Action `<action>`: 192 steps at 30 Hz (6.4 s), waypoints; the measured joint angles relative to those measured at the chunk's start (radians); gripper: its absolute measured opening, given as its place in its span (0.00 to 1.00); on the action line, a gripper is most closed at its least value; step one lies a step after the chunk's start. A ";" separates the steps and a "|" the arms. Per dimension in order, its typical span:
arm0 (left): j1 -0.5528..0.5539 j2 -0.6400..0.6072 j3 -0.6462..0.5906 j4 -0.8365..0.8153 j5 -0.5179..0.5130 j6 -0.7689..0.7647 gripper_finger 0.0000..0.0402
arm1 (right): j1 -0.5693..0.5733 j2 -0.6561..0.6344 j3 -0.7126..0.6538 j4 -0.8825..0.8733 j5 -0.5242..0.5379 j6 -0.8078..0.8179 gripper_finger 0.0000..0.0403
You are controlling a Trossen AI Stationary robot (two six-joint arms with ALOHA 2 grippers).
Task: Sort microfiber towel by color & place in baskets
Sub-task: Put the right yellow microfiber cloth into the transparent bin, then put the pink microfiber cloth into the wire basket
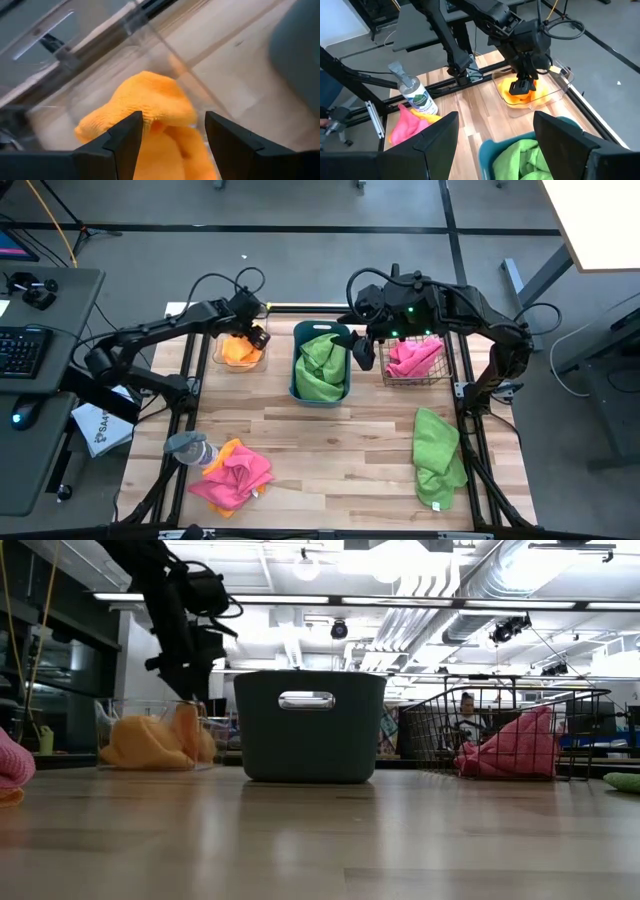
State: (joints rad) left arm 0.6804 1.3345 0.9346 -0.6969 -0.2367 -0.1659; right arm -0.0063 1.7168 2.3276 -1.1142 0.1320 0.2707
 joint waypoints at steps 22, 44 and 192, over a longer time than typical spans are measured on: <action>-0.025 -0.245 0.039 -0.001 0.292 -0.147 0.51 | 0.000 0.001 0.000 -0.016 0.055 -0.037 0.63; -1.013 0.079 0.344 -0.366 0.343 -0.342 0.46 | 0.000 0.002 -0.075 -0.120 0.053 -0.141 0.63; -0.895 -0.211 0.331 0.366 -0.267 -0.340 0.42 | -0.587 -0.642 -1.220 0.279 0.219 0.146 0.00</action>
State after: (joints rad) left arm -0.2149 1.1236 1.2655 -0.3306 -0.5039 -0.5055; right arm -0.5937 1.0750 1.1081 -0.8351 0.3514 0.4165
